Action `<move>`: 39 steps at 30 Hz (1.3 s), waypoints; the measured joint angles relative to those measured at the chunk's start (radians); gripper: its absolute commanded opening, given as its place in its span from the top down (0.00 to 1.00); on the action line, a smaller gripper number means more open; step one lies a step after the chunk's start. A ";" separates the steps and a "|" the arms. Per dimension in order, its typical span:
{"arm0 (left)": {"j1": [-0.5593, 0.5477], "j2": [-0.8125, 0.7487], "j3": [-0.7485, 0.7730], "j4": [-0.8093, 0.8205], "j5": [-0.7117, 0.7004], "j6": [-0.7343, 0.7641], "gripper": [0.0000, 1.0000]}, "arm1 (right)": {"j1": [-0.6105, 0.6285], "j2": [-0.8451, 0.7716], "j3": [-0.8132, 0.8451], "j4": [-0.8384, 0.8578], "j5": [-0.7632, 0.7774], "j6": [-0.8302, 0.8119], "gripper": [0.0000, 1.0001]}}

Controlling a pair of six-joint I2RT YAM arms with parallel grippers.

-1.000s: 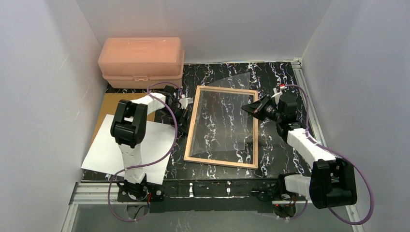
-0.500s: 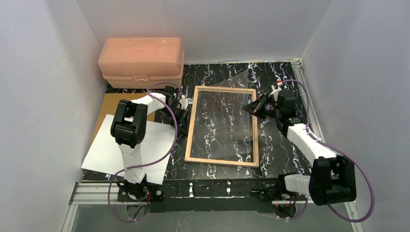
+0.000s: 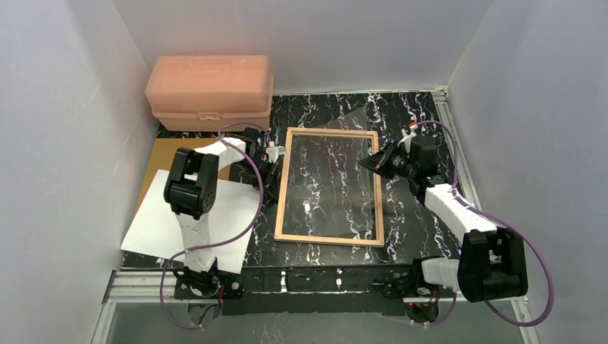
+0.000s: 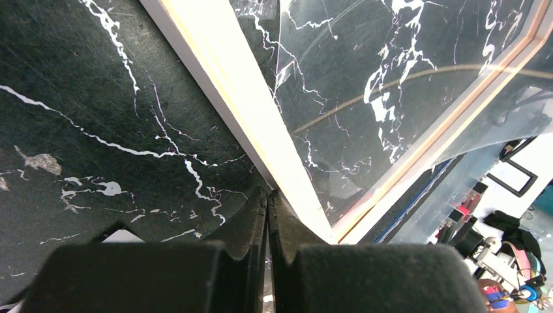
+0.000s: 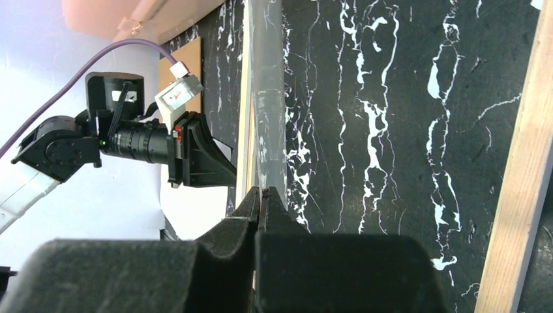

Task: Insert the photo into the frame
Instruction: Place the photo frame item in the photo frame.

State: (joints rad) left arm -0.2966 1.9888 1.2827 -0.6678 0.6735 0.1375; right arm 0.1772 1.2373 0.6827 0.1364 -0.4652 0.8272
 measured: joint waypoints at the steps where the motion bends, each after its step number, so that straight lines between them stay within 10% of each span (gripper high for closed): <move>1: 0.000 0.000 0.000 0.000 0.000 0.000 1.00 | 0.000 0.000 -0.005 0.003 0.003 0.002 0.99; 13: 0.000 0.000 0.000 0.000 0.000 0.000 1.00 | 0.026 0.055 0.063 -0.146 0.109 -0.115 0.92; 26: -0.002 0.000 0.000 0.009 0.019 -0.001 1.00 | 0.133 0.140 0.133 -0.389 0.177 -0.235 0.40; 39: -0.005 0.000 0.000 0.014 0.031 -0.002 1.00 | 0.229 0.214 0.264 -0.546 0.321 -0.325 0.10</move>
State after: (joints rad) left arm -0.3016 1.9892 1.2827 -0.6540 0.7040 0.1356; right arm 0.4057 1.4517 0.9466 -0.4099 -0.1444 0.5026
